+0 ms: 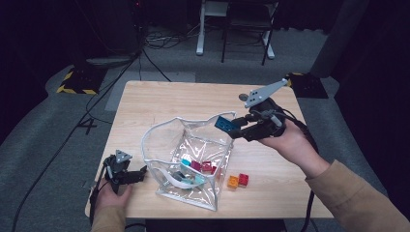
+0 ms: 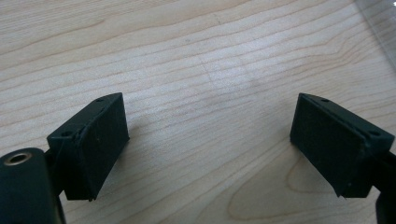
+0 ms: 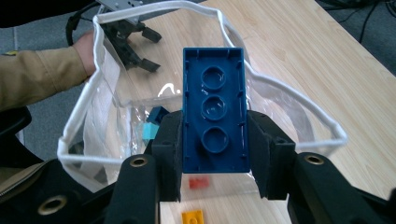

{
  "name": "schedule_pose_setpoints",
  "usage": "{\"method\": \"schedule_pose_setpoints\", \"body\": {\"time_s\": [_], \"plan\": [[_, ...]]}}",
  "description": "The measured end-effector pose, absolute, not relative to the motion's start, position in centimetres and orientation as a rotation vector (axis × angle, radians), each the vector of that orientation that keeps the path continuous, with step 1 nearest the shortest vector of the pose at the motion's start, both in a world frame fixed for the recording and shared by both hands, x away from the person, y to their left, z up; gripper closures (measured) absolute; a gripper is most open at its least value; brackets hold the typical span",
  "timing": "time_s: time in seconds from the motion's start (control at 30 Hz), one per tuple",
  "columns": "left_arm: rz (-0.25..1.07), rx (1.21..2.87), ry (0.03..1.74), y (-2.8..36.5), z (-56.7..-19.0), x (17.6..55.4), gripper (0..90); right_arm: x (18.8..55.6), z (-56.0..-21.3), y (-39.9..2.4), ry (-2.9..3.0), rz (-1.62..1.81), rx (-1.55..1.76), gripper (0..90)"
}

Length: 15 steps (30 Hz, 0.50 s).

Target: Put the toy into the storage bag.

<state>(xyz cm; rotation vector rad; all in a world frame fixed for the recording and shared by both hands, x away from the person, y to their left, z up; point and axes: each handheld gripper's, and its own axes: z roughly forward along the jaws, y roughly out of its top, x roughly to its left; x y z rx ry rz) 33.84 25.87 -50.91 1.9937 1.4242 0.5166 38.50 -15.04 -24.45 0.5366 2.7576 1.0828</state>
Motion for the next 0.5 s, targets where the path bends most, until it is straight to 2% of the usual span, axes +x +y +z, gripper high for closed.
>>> {"method": "schedule_pose_setpoints", "body": {"time_s": [0.5], "plan": [[0.517, 1.994, 1.424, 25.9, -50.9, 33.8, 11.7, 40.4, -25.8, -9.5, 2.816, 1.08, 0.509, 58.8]]}}
